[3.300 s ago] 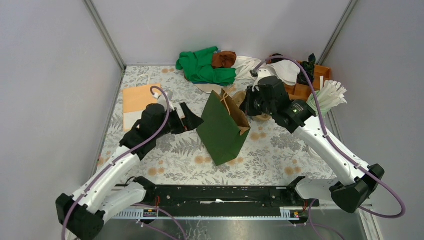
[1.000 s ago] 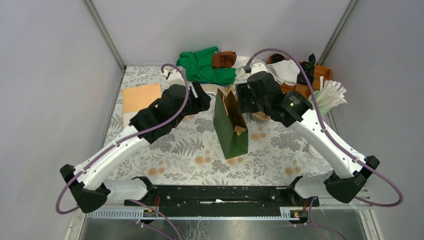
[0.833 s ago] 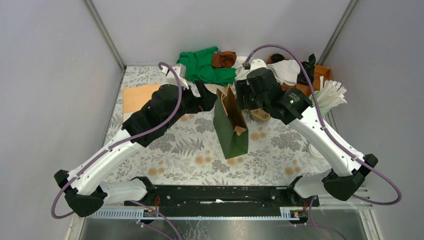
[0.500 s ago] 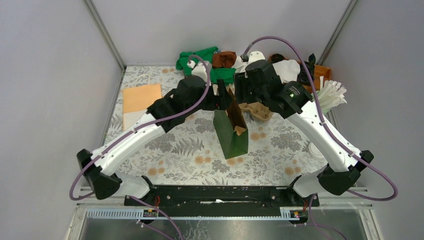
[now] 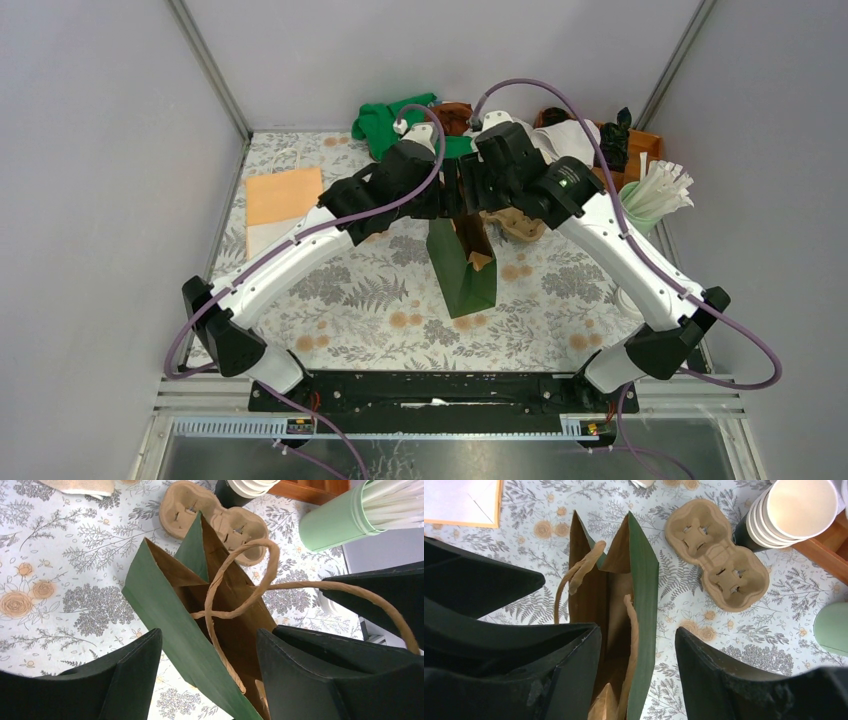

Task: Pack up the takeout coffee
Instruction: Open the takeout bag at the center of the board.

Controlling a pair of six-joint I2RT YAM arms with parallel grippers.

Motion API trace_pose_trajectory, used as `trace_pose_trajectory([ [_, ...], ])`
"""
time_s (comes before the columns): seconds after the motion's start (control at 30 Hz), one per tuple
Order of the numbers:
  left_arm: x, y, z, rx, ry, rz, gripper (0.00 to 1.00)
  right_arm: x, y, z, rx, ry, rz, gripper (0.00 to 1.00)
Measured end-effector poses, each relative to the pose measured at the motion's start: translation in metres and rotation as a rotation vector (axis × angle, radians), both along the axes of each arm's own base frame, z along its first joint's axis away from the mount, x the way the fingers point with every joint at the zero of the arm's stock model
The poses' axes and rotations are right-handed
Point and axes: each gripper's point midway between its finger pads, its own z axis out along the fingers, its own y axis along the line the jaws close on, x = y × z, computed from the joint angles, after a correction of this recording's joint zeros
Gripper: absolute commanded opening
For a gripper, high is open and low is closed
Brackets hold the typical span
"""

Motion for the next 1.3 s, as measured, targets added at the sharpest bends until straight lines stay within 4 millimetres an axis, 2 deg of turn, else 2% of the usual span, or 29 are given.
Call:
trace_pose_trajectory([
  [0.17,0.0,0.003,-0.007,0.014,0.018,0.021,0.66,0.001,0.0,-0.012,-0.033,0.031,-0.003,0.57],
  [0.33,0.003,0.008,-0.012,0.033,0.019,0.055,0.65,-0.001,-0.002,-0.021,-0.05,0.048,-0.004,0.65],
  [0.43,0.004,0.014,-0.018,0.057,0.026,0.077,0.62,-0.003,-0.003,-0.029,-0.063,0.066,-0.001,0.65],
  [0.6,0.003,0.022,-0.027,0.098,0.045,0.107,0.54,-0.005,-0.006,-0.036,-0.088,0.088,-0.005,0.59],
  [0.93,0.002,0.036,-0.035,0.159,0.057,0.141,0.5,-0.002,-0.013,-0.043,-0.127,0.084,-0.035,0.52],
  [1.03,0.002,0.038,-0.04,0.169,0.062,0.147,0.5,0.0,-0.017,-0.05,-0.146,0.094,-0.045,0.46],
  [1.13,0.003,0.045,-0.051,0.191,0.084,0.158,0.48,0.001,-0.022,-0.056,-0.158,0.107,-0.057,0.35],
  [1.3,0.009,0.059,-0.058,0.211,0.105,0.184,0.31,0.007,-0.029,-0.056,-0.165,0.101,-0.091,0.22],
])
